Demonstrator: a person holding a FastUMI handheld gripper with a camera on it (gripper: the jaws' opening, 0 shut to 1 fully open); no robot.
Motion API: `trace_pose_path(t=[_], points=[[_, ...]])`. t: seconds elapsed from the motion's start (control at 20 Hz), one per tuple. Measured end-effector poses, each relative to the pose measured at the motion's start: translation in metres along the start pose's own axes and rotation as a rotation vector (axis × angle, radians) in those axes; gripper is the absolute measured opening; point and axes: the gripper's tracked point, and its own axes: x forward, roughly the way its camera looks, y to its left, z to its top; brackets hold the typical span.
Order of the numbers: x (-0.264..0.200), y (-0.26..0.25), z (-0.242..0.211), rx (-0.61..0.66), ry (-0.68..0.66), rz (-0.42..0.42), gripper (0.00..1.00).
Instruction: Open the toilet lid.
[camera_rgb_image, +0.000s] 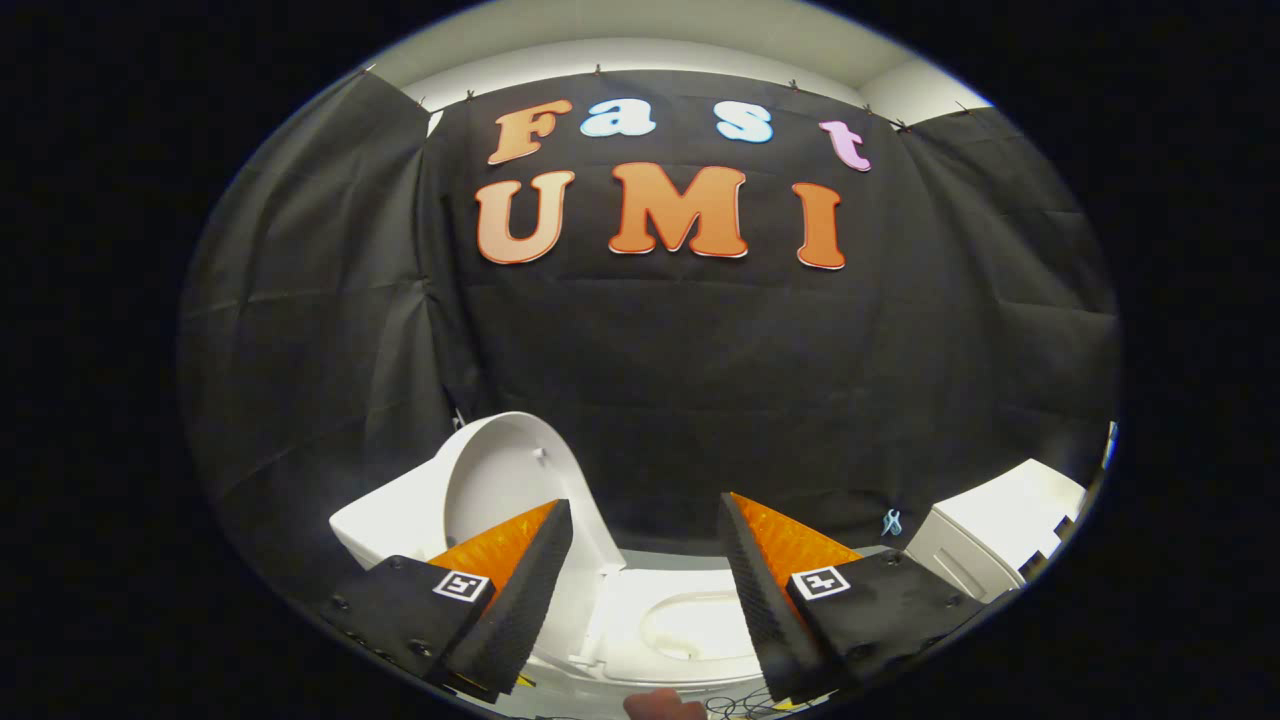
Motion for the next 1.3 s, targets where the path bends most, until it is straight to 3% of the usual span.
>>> trace_pose_path(t=[0.45,0.7,1.3], points=[[-0.030,-0.145,0.023,0.052,-0.048,-0.105,0.94],[-0.051,-0.199,0.037,0.059,-0.105,-0.115,0.94],[-0.094,-0.322,-0.021,0.153,-0.078,-0.190,0.90]])
